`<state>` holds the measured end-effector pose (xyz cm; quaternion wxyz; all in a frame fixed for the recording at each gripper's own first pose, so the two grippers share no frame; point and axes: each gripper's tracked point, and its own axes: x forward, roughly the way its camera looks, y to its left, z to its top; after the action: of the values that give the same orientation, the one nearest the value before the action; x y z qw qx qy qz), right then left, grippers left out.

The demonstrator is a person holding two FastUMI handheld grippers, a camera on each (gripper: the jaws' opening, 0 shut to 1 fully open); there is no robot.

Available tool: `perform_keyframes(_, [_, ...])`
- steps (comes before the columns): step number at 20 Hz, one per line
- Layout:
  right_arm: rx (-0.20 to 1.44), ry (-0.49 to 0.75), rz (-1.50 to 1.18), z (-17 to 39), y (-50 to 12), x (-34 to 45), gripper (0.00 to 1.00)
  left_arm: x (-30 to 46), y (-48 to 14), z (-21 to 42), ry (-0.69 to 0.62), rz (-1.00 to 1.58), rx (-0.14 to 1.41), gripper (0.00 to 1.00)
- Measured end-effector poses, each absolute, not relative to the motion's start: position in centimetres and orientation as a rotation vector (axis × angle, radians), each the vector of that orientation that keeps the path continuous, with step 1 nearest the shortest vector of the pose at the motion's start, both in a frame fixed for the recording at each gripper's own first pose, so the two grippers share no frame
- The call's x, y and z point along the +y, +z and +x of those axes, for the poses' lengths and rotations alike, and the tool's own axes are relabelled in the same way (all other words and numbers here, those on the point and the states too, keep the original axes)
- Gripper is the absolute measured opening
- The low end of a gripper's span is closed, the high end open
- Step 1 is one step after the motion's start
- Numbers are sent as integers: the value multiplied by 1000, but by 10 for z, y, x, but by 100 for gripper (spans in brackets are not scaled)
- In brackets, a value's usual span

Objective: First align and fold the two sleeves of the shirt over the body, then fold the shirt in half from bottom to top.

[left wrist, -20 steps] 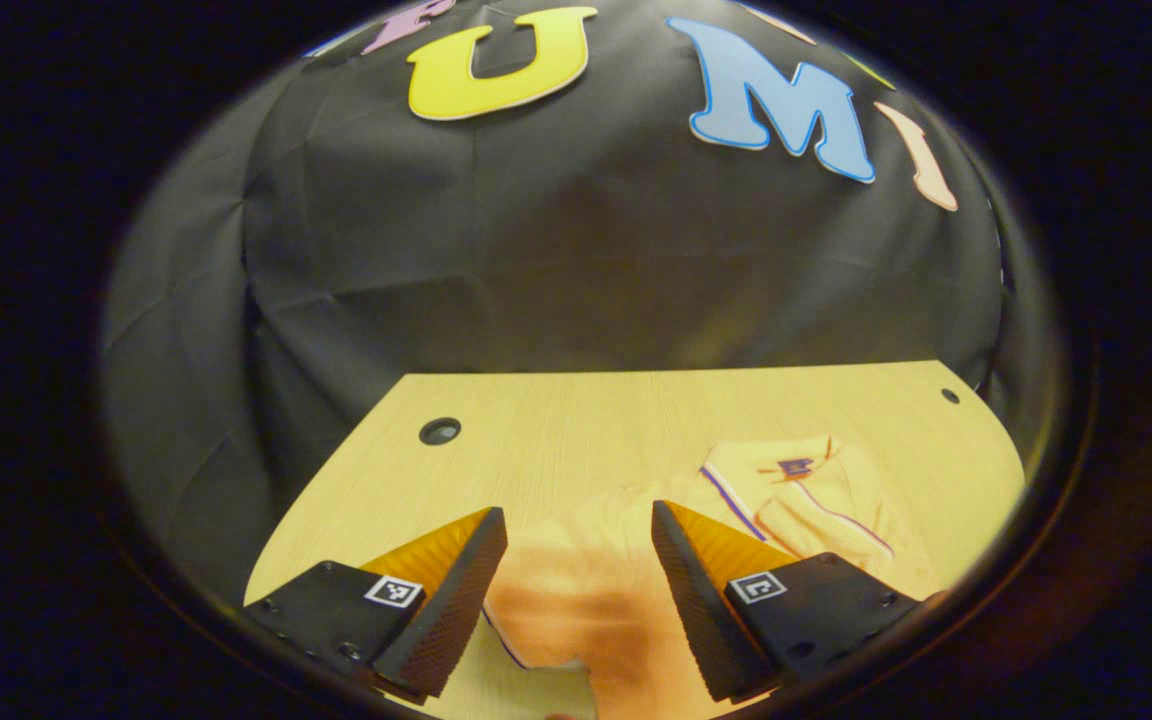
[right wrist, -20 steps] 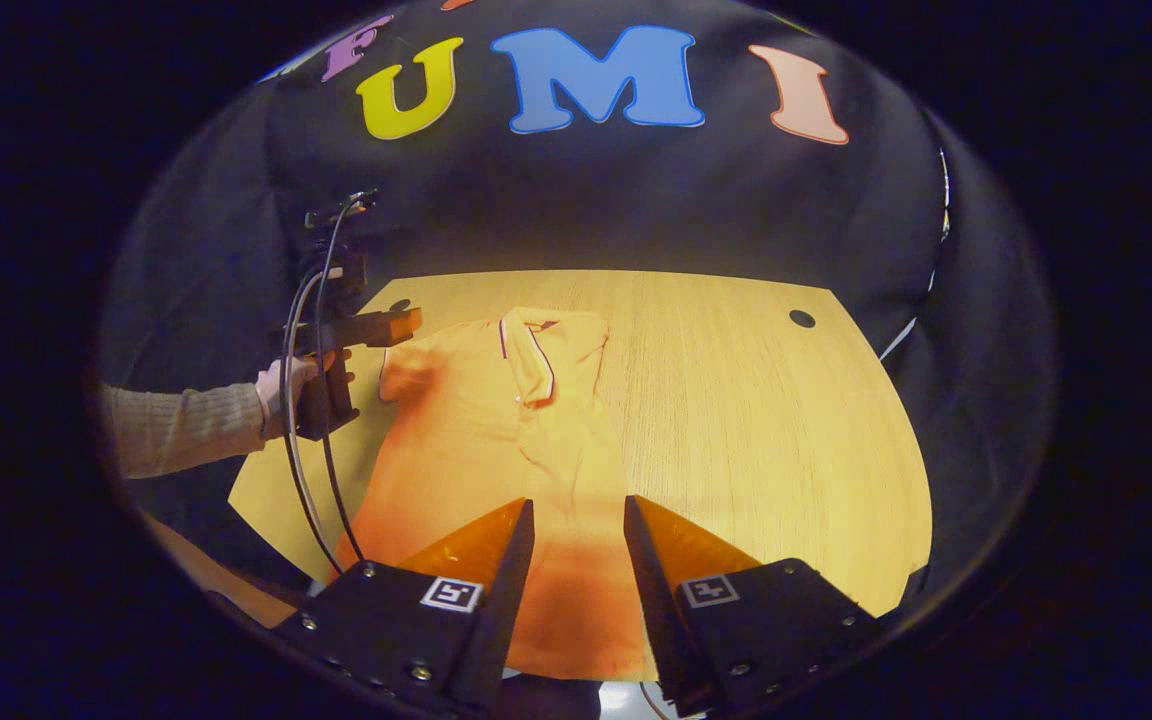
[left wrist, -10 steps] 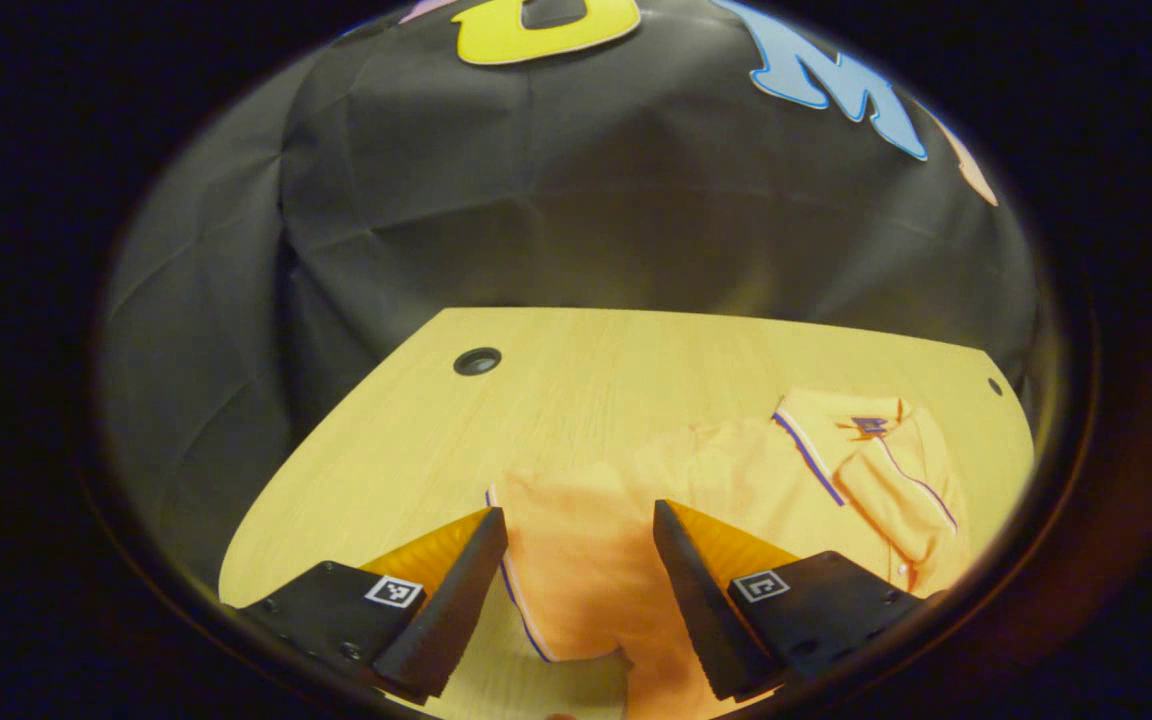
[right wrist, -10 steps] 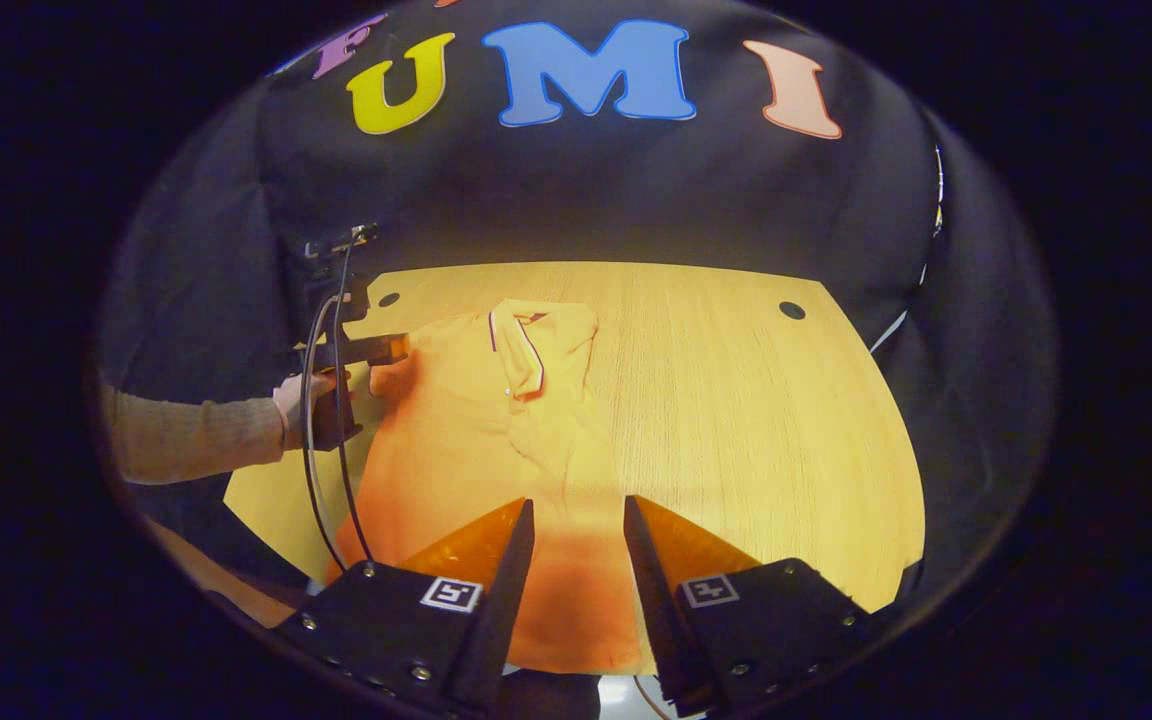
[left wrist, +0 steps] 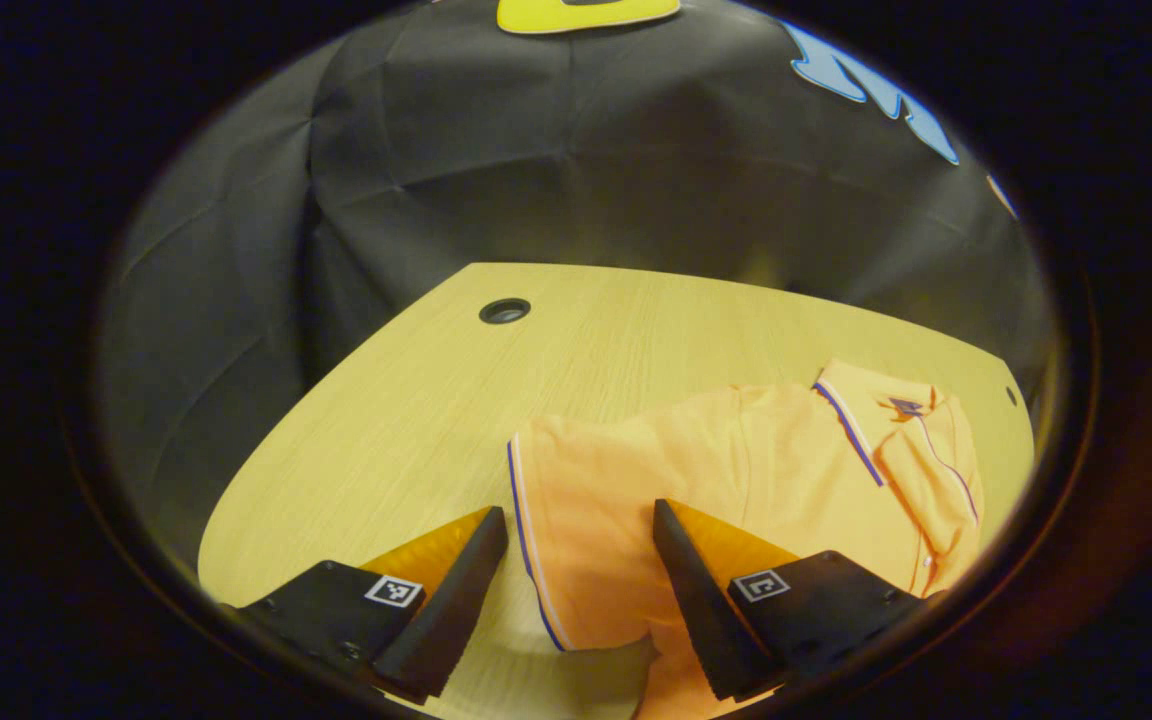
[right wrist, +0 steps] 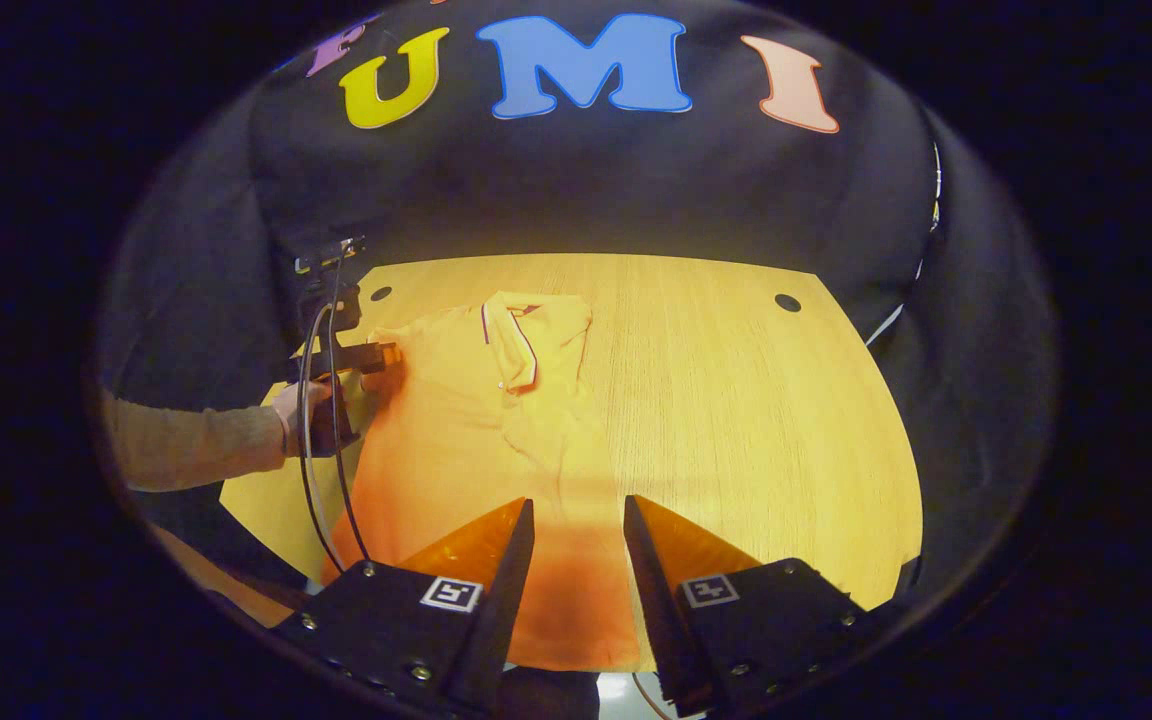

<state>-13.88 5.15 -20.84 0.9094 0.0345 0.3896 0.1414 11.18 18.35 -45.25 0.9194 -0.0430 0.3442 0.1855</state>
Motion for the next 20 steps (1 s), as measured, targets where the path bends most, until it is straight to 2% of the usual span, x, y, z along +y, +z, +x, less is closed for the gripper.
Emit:
perform_keyframes(2, [807, 281, 90, -138, -208, 51, 58, 179, -453, 114, 379, -86, 708, 97])
perform_keyframes(4, [808, 274, 94, -135, -208, 49, 55, 175, -452, 115, 370, -91, 708, 88])
perform_keyframes(5, [806, 271, 94, -134, -208, 48, 58, 172, -454, 117, 367, -90, 707, 77])
perform_keyframes(6, [805, 270, 94, -135, -208, 48, 58, 170, -454, 119, 365, -87, 709, 74])
perform_keyframes(9, [805, 264, 91, -138, -209, 46, 58, 163, -456, 122, 353, -68, 719, 32])
perform_keyframes(11, [807, 259, 92, -140, -209, 45, 58, 161, -456, 123, 354, -42, 729, 18])
perform_keyframes(14, [805, 250, 97, -143, -209, 41, 58, 157, -454, 126, 338, -26, 735, 17])
perform_keyframes(15, [804, 247, 98, -142, -209, 39, 55, 155, -452, 127, 330, -20, 733, 17])
perform_keyframes(16, [804, 246, 98, -143, -210, 39, 58, 152, -448, 130, 320, -14, 727, 17])
perform_keyframes(19, [803, 243, 102, -143, -211, 38, 58, 135, -436, 139, 274, 6, 701, 15])
perform_keyframes(20, [803, 243, 104, -144, -211, 37, 55, 125, -431, 143, 250, 10, 692, 17])
